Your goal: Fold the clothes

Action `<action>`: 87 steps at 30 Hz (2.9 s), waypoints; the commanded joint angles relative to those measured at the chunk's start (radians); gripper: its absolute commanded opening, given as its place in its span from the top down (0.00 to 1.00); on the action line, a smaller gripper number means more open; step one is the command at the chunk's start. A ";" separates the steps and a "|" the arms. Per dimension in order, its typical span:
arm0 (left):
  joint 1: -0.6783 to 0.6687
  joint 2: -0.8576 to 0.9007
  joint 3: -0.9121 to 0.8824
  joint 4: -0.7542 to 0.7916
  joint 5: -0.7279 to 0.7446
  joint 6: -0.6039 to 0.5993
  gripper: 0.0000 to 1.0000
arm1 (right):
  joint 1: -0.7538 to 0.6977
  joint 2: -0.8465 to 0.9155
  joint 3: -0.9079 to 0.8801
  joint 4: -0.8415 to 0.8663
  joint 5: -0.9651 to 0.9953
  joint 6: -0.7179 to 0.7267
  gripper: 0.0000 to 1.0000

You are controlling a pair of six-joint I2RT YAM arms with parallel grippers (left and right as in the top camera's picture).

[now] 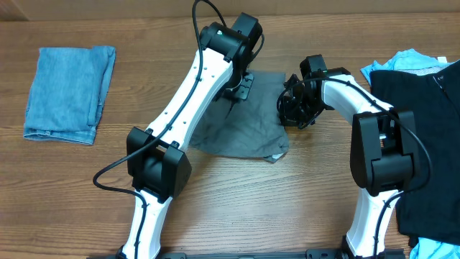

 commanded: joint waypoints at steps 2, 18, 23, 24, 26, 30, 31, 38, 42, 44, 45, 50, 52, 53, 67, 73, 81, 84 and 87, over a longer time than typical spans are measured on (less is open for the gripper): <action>-0.014 -0.002 0.030 0.007 0.040 0.005 0.34 | 0.012 -0.026 -0.018 -0.002 -0.005 -0.004 0.96; 0.130 -0.005 0.030 0.069 0.244 -0.105 0.51 | -0.090 -0.083 0.077 -0.092 0.066 -0.009 0.96; 0.322 -0.005 0.030 0.068 0.412 -0.145 0.37 | -0.114 -0.209 0.149 -0.163 0.067 -0.039 0.95; 0.359 -0.005 0.030 0.066 0.419 -0.145 0.30 | -0.098 -0.233 0.149 -0.163 0.067 -0.058 0.89; 0.393 -0.005 0.030 0.061 0.417 -0.131 0.17 | -0.070 -0.257 0.149 -0.157 0.067 -0.061 0.73; 0.432 -0.005 0.030 0.045 0.413 -0.130 0.00 | 0.025 -0.260 0.138 -0.151 0.088 -0.061 0.59; 0.434 -0.005 0.030 0.045 0.405 -0.130 0.00 | 0.051 -0.260 0.134 -0.148 0.117 -0.060 0.59; 0.431 -0.005 0.030 0.045 0.365 -0.130 0.00 | 0.190 -0.254 0.130 -0.125 0.292 -0.048 0.32; 0.432 -0.005 0.030 0.046 0.365 -0.130 0.00 | 0.245 -0.208 0.130 -0.064 0.304 -0.048 0.29; 0.432 -0.005 0.030 0.046 0.365 -0.130 0.00 | 0.261 -0.177 0.130 -0.034 0.337 -0.019 0.29; 0.432 -0.005 0.030 0.046 0.365 -0.130 0.00 | 0.266 -0.159 0.130 -0.019 0.337 -0.018 0.29; 0.432 -0.005 0.030 0.045 0.365 -0.130 0.00 | 0.306 -0.072 0.130 0.048 0.333 0.001 0.29; 0.432 -0.005 0.030 0.046 0.365 -0.130 0.00 | 0.327 -0.054 0.130 0.075 0.348 0.006 0.30; 0.432 -0.004 0.030 0.046 0.365 -0.130 0.00 | 0.342 -0.053 0.130 0.093 0.381 0.034 0.30; 0.432 -0.005 0.030 0.052 0.365 -0.130 0.00 | 0.360 -0.127 0.165 0.074 0.596 0.080 0.93; 0.432 -0.005 0.030 0.052 0.365 -0.130 0.00 | 0.354 -0.189 0.165 0.044 0.677 0.080 0.96; 0.432 -0.005 0.030 0.052 0.365 -0.130 0.00 | 0.327 -0.187 0.164 -0.004 0.676 0.088 0.96; 0.432 -0.004 0.030 0.052 0.365 -0.130 0.00 | 0.316 -0.187 0.164 -0.015 0.676 0.088 0.96; 0.432 -0.005 0.030 0.052 0.365 -0.130 0.00 | 0.298 -0.187 0.156 -0.025 0.677 0.133 0.72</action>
